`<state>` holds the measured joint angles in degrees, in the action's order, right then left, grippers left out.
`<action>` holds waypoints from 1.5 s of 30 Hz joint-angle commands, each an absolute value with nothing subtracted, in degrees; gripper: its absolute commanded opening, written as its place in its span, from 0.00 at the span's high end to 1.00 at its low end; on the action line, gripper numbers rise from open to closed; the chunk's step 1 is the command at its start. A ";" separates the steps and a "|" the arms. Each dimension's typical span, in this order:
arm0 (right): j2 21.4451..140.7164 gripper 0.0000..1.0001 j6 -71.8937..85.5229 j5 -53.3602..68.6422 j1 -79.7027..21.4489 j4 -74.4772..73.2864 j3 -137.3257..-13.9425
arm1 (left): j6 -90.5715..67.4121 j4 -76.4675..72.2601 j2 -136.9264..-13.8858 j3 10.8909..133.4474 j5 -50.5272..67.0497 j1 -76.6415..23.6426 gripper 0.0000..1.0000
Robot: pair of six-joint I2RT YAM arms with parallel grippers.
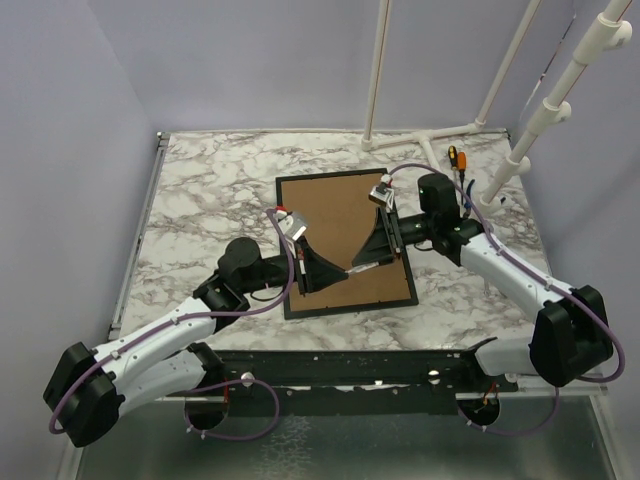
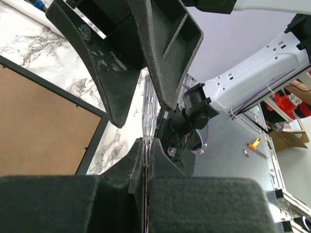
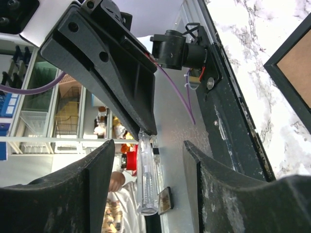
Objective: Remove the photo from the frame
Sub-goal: Adjust the screwdriver.
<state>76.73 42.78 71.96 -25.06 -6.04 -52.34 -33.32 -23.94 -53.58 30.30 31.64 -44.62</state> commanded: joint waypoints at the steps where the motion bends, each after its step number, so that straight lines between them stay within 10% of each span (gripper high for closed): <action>1: 74.97 0.43 45.52 74.81 -24.87 -4.10 -51.32 | -32.30 -24.79 -54.05 31.38 30.94 -44.65 1.00; 31: 74.07 0.67 72.22 72.00 -25.05 25.01 -39.02 | -28.90 -25.05 -55.28 31.11 29.20 -46.05 1.00; 41: 74.22 0.99 69.88 72.46 -25.05 22.76 -39.23 | -28.70 -25.05 -55.51 31.11 28.18 -46.05 1.00; 45: 73.73 1.00 58.77 68.64 -25.05 10.10 -43.25 | -28.50 -23.32 -54.94 31.31 25.19 -46.05 0.71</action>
<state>74.46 68.60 71.77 -24.93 20.78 -39.33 -29.50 -24.80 -54.98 30.33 29.32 -45.84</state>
